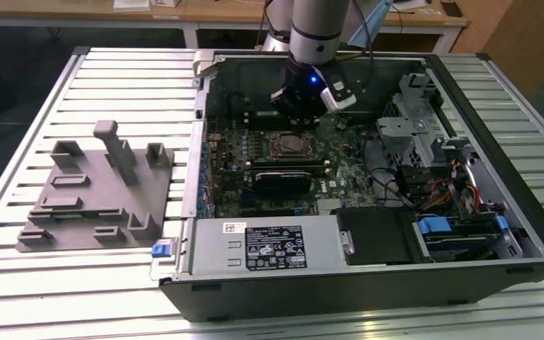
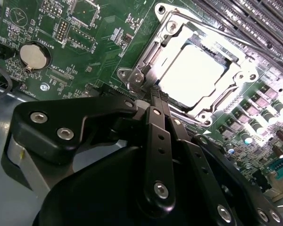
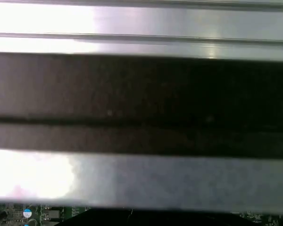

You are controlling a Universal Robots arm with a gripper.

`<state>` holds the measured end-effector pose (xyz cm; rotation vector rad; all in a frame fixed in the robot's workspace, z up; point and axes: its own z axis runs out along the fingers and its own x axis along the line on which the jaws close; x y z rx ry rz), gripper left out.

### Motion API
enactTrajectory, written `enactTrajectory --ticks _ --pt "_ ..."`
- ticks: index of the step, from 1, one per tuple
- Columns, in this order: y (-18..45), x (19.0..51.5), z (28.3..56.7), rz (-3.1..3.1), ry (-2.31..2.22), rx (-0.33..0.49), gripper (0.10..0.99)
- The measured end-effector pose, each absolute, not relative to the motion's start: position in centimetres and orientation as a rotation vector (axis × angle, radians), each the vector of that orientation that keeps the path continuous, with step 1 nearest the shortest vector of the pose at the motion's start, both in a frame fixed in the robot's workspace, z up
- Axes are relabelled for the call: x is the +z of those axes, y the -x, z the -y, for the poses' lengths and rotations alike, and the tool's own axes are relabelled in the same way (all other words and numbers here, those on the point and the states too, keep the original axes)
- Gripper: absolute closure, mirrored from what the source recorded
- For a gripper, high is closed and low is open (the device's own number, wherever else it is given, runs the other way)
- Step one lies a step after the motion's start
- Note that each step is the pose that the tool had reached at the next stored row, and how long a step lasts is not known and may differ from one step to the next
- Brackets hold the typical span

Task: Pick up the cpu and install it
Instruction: 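Install the second cpu locking lever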

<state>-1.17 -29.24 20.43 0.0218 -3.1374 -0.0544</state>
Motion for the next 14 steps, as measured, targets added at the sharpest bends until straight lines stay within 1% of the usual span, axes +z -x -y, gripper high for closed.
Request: enactTrajectory --ticks 14 --pt "1.2 21.9 29.5 3.137 -0.022 -0.055 0.98"
